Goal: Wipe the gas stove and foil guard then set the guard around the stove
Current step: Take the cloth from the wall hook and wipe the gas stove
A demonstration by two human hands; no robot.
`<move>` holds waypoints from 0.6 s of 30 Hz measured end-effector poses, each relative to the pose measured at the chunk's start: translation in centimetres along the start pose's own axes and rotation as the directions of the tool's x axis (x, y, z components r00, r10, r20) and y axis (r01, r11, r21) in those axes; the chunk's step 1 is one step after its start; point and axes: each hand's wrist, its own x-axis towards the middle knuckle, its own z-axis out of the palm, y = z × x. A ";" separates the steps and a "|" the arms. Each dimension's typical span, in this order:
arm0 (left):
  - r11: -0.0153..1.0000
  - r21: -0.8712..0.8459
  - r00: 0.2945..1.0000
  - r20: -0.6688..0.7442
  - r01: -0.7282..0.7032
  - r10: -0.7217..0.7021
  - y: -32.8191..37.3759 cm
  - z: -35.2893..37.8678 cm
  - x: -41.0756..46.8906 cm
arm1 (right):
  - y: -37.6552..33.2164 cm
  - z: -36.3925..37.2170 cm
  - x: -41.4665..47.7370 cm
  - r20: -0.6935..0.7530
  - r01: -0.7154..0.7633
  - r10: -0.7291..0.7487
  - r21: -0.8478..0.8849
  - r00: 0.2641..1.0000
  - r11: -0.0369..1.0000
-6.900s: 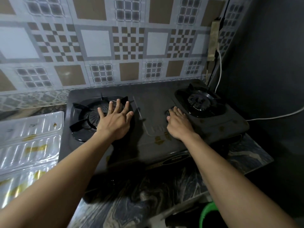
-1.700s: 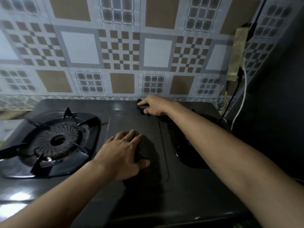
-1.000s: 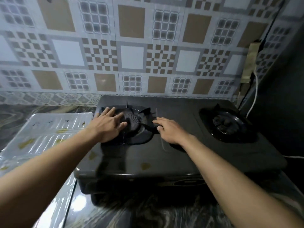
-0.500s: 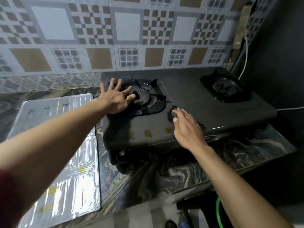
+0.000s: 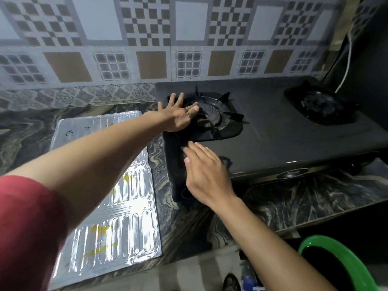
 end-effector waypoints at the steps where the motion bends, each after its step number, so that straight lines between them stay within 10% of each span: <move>1: 1.000 -0.003 1.000 0.005 -0.003 0.003 0.0 0.0 0.0 | -0.6 0.2 0.4 0.004 0.022 -0.022 0.003 1.000 1.000; 10: 0.998 -0.062 1.000 0.008 -0.029 0.030 -0.1 -0.6 -0.5 | -1.0 -0.7 -0.5 0.196 0.323 -0.351 0.160 0.916 0.933; 18: 0.921 -0.343 0.941 -0.332 -0.187 0.067 -0.9 -3.2 -9.4 | 0.2 -5.8 -1.1 0.133 -0.055 -0.030 0.594 0.991 0.802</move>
